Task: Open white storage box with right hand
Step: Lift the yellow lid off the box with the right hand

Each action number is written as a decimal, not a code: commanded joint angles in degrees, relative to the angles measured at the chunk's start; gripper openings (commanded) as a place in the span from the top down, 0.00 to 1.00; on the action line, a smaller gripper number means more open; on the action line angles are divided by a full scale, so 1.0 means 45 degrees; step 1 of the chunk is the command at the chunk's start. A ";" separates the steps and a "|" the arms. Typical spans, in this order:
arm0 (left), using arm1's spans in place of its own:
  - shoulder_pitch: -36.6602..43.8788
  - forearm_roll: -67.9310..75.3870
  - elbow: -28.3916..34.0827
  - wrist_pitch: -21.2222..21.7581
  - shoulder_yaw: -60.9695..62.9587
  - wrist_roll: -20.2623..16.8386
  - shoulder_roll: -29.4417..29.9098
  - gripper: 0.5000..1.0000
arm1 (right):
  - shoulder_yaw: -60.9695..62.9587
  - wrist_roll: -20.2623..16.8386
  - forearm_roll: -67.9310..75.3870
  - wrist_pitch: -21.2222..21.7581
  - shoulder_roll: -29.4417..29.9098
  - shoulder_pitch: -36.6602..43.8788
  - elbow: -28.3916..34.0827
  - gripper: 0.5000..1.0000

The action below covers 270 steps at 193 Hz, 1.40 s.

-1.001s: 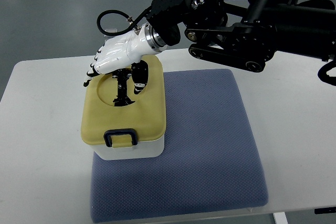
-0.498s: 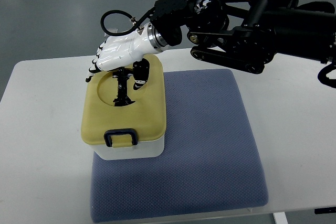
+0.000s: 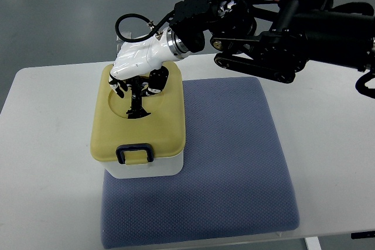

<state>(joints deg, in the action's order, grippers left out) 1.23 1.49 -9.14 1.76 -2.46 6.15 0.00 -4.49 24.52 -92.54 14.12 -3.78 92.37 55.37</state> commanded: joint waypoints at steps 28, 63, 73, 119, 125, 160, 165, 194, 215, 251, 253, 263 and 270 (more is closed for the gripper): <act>0.0000 0.0001 0.0000 0.0000 0.0000 0.0000 0.0000 0.00 | 0.0021 0.0020 -0.0001 -0.0052 0.0000 -0.0058 0.0001 1.00; 0.0000 0.0001 0.0000 0.0000 0.0000 0.0000 0.0000 0.00 | 0.0040 0.0117 -0.0001 -0.0326 -0.0039 -0.0019 0.0020 1.00; 0.0000 0.0001 0.0000 0.0000 0.0000 0.0000 0.0000 0.00 | 0.0060 0.0157 -0.0001 -0.0365 -0.0039 0.0000 0.0020 1.00; 0.0000 0.0001 0.0000 0.0000 0.0000 0.0000 0.0000 0.00 | 0.0489 0.0645 0.0018 -0.0443 -0.0059 0.0547 0.0098 1.00; 0.0000 0.0001 0.0000 0.0000 0.0000 0.0000 0.0000 0.00 | 0.0587 0.0664 0.0038 -0.0443 -0.0117 0.0644 0.0098 1.00; 0.0000 0.0001 0.0000 0.0000 0.0000 0.0000 0.0000 0.00 | 0.1193 0.0684 0.0155 -0.0423 -0.0684 0.1153 0.0098 1.00; 0.0000 0.0001 0.0000 0.0000 0.0000 0.0000 0.0000 0.00 | 0.1271 0.0684 0.0175 -0.0423 -0.0937 0.1230 0.0098 1.00; 0.0000 0.0001 0.0000 0.0000 0.0000 0.0000 0.0000 0.00 | 0.1564 0.0703 0.0214 -0.0423 -0.2129 0.1309 0.0176 1.00; 0.0000 0.0001 0.0000 0.0000 0.0000 0.0000 0.0000 0.00 | 0.1876 0.0684 0.0272 -0.0443 -0.3106 0.1172 0.0528 1.00; 0.0000 0.0001 0.0000 0.0000 0.0000 0.0000 0.0000 0.00 | 0.2423 0.0664 0.0292 -0.0482 -0.4980 0.0177 0.1367 1.00; 0.0000 0.0001 0.0000 0.0000 0.0000 0.0000 0.0000 0.00 | 0.2423 0.0664 0.0292 -0.0482 -0.5097 0.0118 0.1406 1.00; 0.0000 0.0001 0.0000 0.0000 0.0000 0.0000 0.0000 0.00 | 0.2423 0.0684 0.0292 -0.0501 -0.5644 -0.0194 0.1602 1.00; 0.0000 0.0001 0.0000 0.0000 0.0000 0.0000 0.0000 0.00 | 0.2443 0.0684 0.0292 -0.0521 -0.5917 -0.0429 0.1700 1.00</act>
<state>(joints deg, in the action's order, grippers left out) 1.23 1.49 -9.14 1.76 -2.46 6.15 0.00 6.23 27.53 -91.24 11.99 -26.12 93.30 61.50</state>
